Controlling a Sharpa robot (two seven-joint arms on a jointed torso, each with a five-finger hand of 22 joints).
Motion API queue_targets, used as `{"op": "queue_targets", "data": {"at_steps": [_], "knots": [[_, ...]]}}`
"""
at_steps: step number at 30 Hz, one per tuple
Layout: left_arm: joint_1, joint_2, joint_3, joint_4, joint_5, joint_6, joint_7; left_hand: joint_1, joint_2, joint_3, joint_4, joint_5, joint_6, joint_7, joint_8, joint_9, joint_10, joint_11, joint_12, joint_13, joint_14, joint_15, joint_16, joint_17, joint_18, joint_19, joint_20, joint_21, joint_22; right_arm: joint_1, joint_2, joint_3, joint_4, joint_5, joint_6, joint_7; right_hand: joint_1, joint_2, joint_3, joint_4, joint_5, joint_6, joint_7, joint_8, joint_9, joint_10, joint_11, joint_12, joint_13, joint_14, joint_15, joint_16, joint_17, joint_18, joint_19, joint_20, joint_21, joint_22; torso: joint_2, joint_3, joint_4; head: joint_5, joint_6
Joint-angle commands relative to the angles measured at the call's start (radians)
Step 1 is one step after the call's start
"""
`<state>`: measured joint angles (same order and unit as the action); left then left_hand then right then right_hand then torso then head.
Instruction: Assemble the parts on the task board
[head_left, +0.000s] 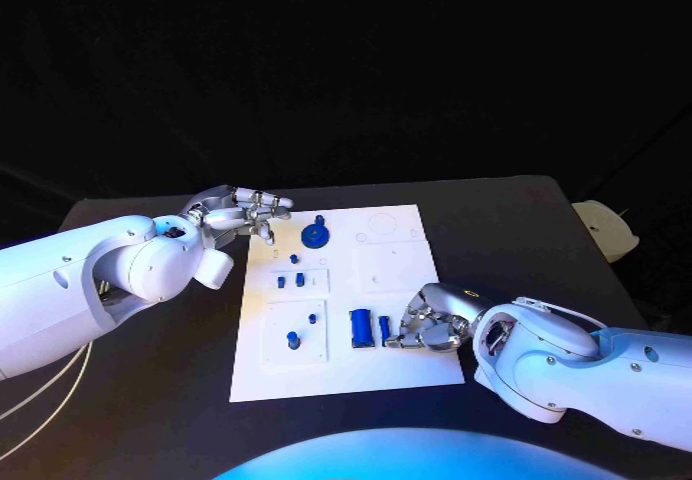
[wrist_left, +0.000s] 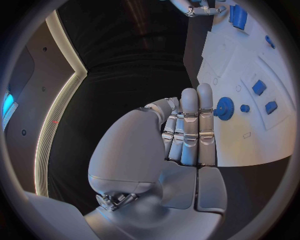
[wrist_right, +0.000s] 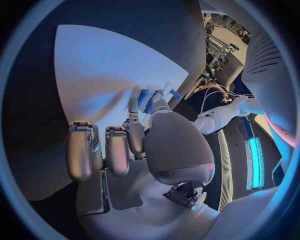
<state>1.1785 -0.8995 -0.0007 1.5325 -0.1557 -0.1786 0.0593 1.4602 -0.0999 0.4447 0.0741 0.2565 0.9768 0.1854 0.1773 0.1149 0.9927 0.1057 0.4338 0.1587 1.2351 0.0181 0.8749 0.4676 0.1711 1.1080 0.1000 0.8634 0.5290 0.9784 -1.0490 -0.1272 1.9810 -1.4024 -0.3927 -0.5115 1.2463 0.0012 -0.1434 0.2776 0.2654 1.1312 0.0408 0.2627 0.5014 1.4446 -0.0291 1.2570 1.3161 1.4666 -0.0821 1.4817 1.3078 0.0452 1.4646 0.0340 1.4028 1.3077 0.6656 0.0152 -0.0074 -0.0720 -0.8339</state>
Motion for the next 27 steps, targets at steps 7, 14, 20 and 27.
{"op": "queue_targets", "data": {"at_steps": [7, 14, 20, 27], "knots": [[0.001, 0.003, 0.001, 0.002, -0.003, 0.003, 0.004, 0.012, -0.001, 0.006, -0.002, 0.007, -0.004, 0.0, 0.007, -0.001, -0.009, 0.001, 0.005, -0.001, -0.009, 0.0, 0.001, -0.001, 0.014, 0.006, 0.002, -0.001, 0.001, 0.0, 0.027, 0.0, -0.02, -0.019, 0.017, -0.009, 0.016, 0.021, 0.0, 0.001, 0.01, 0.006, -0.001, 0.004, 0.003, 0.009, -0.001, -0.004, 0.042, 0.074, -0.006, 0.004, 0.114, -0.011, 0.042, -0.008, 0.001, 0.218, 0.0, -0.0005, 0.0007, -0.002, -0.001], [0.001, 0.004, 0.001, 0.002, -0.003, 0.004, 0.004, 0.012, -0.001, 0.006, -0.002, 0.007, -0.004, 0.0, 0.007, -0.001, -0.009, 0.001, 0.005, -0.001, -0.009, 0.0, 0.001, -0.001, 0.014, 0.006, 0.002, -0.001, 0.001, 0.0, 0.047, 0.0, -0.044, -0.029, 0.029, -0.026, 0.034, 0.027, 0.001, -0.007, 0.012, 0.007, -0.003, 0.006, 0.005, 0.01, -0.003, -0.002, 0.043, 0.074, -0.008, 0.004, 0.114, -0.011, 0.043, -0.009, 0.002, 0.219, 0.0, -0.0006, 0.0007, -0.003, -0.001], [0.001, 0.003, 0.001, 0.001, -0.003, 0.004, 0.004, 0.012, -0.001, 0.006, -0.002, 0.007, -0.004, 0.0, 0.007, -0.001, -0.009, 0.001, 0.005, -0.001, -0.009, 0.0, 0.001, -0.001, 0.014, 0.006, 0.002, -0.001, 0.001, -0.001, 0.052, 0.0, -0.059, -0.058, 0.043, -0.042, 0.061, 0.033, 0.006, -0.02, 0.011, 0.006, -0.005, 0.007, 0.007, 0.01, -0.005, -0.002, 0.044, 0.074, -0.009, 0.004, 0.115, -0.011, 0.042, -0.01, 0.001, 0.218, -0.001, -0.0007, 0.0001, -0.005, -0.002], [0.0, 0.004, 0.0, 0.0, -0.003, 0.004, 0.004, 0.013, -0.001, 0.01, -0.003, 0.008, -0.004, 0.0, 0.007, -0.001, -0.009, 0.002, 0.006, -0.001, -0.009, 0.0, 0.002, -0.001, 0.014, 0.006, 0.002, 0.0, 0.001, -0.002, 0.057, 0.0, -0.067, -0.072, 0.057, -0.042, 0.087, 0.036, 0.008, -0.033, -0.013, 0.005, -0.006, 0.008, 0.009, 0.011, -0.006, -0.002, 0.045, 0.074, -0.01, 0.005, 0.116, -0.011, 0.042, -0.012, 0.0, 0.218, -0.002, -0.0006, 0.0008, -0.004, 0.0]]}}
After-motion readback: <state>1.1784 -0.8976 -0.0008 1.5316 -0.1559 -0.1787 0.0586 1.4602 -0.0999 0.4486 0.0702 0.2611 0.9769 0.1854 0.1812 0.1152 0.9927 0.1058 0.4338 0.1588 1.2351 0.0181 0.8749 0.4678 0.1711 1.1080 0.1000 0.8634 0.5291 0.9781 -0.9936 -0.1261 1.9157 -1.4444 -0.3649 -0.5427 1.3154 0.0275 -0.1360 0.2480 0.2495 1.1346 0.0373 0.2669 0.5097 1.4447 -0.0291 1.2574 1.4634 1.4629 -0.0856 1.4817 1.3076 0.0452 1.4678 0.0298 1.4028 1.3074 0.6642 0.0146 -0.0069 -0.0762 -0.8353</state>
